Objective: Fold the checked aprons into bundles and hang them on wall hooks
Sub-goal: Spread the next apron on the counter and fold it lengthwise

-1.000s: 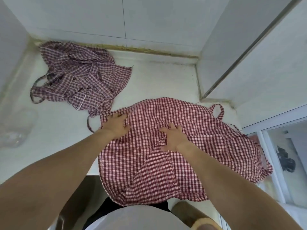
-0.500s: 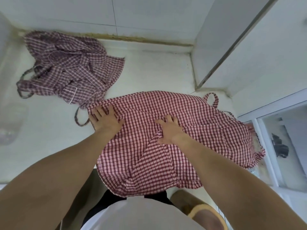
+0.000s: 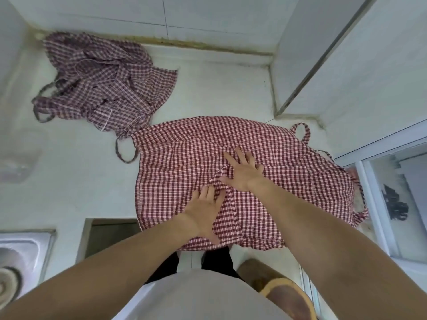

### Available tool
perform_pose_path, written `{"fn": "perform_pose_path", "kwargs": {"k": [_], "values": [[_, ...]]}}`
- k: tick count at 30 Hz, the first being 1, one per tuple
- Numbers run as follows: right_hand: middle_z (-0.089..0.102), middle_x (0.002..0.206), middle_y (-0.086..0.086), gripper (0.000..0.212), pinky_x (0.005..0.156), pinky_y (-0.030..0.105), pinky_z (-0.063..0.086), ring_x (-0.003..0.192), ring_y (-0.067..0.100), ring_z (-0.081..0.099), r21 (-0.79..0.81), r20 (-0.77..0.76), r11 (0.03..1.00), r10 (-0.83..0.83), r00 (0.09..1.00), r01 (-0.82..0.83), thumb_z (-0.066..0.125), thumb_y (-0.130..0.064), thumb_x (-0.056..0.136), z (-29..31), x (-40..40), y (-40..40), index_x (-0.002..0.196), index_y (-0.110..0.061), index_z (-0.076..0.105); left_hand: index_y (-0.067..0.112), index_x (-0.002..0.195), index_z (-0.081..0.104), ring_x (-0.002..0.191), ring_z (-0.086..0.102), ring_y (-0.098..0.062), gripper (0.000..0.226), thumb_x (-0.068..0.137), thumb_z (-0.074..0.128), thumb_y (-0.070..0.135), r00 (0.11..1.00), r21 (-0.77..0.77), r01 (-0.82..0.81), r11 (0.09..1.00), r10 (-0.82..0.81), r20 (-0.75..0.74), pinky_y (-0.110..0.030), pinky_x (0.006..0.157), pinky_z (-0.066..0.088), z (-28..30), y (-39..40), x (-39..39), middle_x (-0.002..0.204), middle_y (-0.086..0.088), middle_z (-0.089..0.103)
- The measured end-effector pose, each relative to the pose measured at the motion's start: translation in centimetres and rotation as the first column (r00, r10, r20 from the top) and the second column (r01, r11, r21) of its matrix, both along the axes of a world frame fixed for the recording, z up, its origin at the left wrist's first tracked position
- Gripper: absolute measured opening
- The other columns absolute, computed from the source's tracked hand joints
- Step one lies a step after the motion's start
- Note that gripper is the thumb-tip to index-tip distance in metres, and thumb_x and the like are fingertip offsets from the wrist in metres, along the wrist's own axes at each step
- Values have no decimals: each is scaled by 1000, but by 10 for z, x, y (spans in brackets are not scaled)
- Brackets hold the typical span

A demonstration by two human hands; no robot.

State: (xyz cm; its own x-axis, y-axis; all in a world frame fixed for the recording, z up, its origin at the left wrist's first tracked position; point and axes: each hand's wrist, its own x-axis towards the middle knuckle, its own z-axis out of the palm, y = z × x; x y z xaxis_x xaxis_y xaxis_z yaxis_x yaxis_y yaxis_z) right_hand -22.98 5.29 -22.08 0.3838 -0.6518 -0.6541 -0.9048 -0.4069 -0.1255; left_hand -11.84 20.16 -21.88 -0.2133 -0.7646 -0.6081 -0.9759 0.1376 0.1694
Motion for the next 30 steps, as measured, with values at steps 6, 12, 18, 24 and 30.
{"fn": "perform_pose_path", "kwargs": {"k": [6, 12, 18, 24, 30], "values": [[-9, 166, -9, 62, 121, 46, -9, 151, 16, -16, 23, 288, 998, -66, 955, 62, 50, -26, 101, -12, -34, 4, 155, -41, 21, 14, 135, 47, 130, 32, -29, 52, 93, 62, 39, 980, -254, -182, 950, 155, -123, -46, 115, 28, -9, 16, 3, 138, -11, 38], [16, 165, 0, 63, 123, 53, -2, 153, 22, 3, 39, 469, 990, -139, 872, 137, 81, -36, 79, -8, -48, 11, 135, -35, 51, 19, 83, 56, 100, 49, -17, 15, 94, 64, 27, 861, -182, -352, 918, 242, -446, -36, 96, 43, -6, 17, 19, 100, 2, 56], [20, 163, 6, 36, 119, 63, 10, 152, 28, 10, 50, 427, 996, -83, 900, 68, 80, -40, 78, -3, -42, 11, 105, -43, 57, 15, 86, 54, 79, 58, -16, 21, 99, 57, 32, 512, 117, -728, 675, 650, -561, -30, 74, 48, 38, -6, 71, 87, -3, 62], [26, 160, 0, 63, 122, 53, 13, 148, 24, 19, -9, 277, 995, 94, 956, -95, 62, -58, 88, 12, -42, 6, 137, -20, 53, 12, 94, 61, 90, 62, -23, 32, 103, 46, 39, 259, 166, -878, 449, 737, -624, -33, 76, 51, 61, -28, 111, 97, -6, 66], [69, 92, 5, 35, 86, 46, 53, 85, 24, 65, 45, 436, 987, -161, 885, 157, 53, -46, 98, 48, -36, -13, 91, -14, 65, 12, 119, 61, 112, 59, -27, 55, 99, 40, 58, 2, 302, -916, 266, 754, -657, -45, 105, 45, 64, -41, 127, 123, -9, 64]]}}
